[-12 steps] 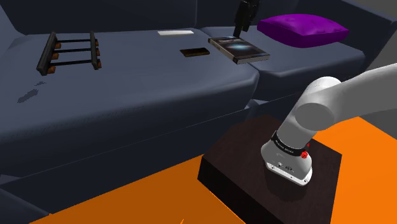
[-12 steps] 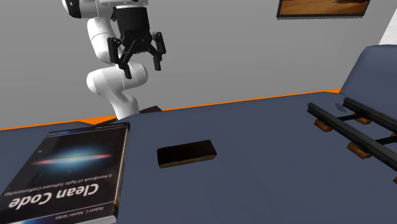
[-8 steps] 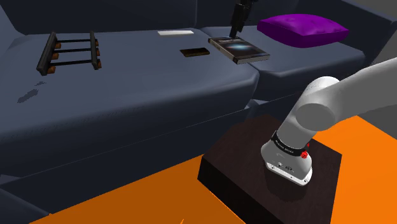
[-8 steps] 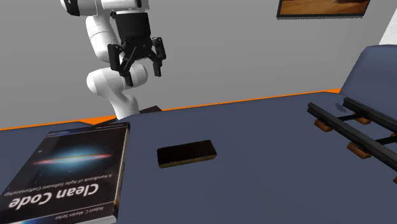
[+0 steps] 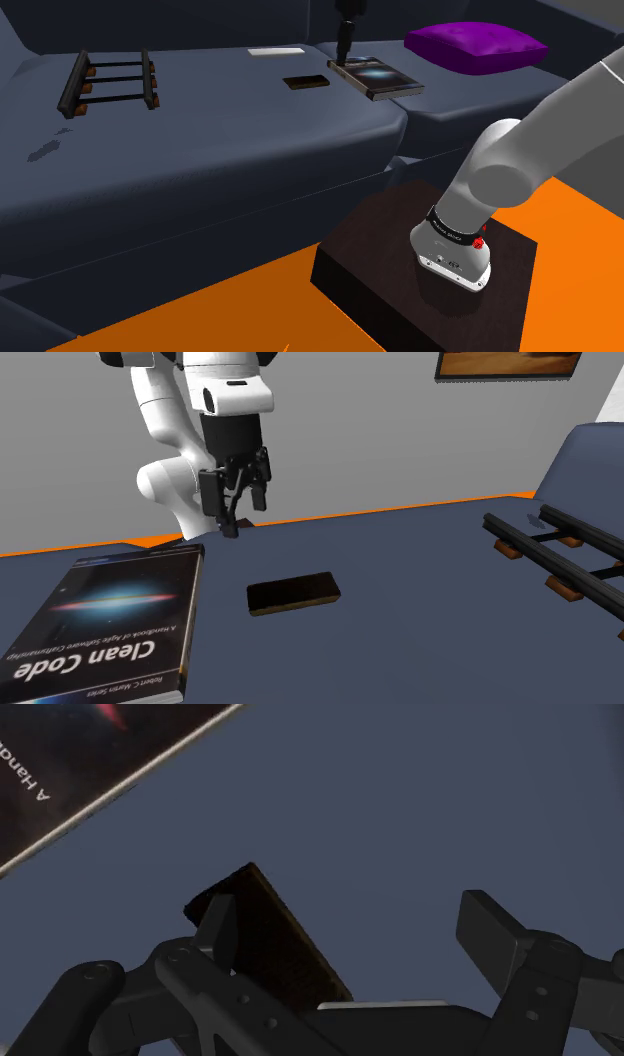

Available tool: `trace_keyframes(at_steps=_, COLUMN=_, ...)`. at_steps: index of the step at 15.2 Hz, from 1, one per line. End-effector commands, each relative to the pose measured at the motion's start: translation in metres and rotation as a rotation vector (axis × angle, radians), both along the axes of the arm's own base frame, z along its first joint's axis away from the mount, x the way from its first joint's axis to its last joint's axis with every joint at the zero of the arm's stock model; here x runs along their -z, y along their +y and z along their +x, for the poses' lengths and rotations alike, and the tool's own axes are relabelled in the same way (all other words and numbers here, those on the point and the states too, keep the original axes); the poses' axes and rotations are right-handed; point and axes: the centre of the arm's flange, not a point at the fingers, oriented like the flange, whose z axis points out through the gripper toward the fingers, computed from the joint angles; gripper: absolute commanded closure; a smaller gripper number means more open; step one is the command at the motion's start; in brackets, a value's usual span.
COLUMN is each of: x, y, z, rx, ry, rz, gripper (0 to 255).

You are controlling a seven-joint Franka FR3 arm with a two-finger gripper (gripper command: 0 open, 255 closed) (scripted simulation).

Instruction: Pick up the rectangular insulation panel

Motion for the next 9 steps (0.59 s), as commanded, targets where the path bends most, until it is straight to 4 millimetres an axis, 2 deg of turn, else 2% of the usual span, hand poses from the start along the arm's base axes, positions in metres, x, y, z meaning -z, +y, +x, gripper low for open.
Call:
trace_keyframes(at_steps=1, x=0.012, y=0.002, z=0.027, rx=-0.103, ry=0.006, rz=-0.012, gripper=0)
trace_keyframes(at_steps=7, x=0.046, y=0.024, z=0.097, rx=-0.385, ry=0.028, rz=-0.042, gripper=0)
trace_keyframes(at_steps=9, x=0.056, y=0.024, z=0.097, rx=-0.385, ry=0.028, rz=-0.042, gripper=0)
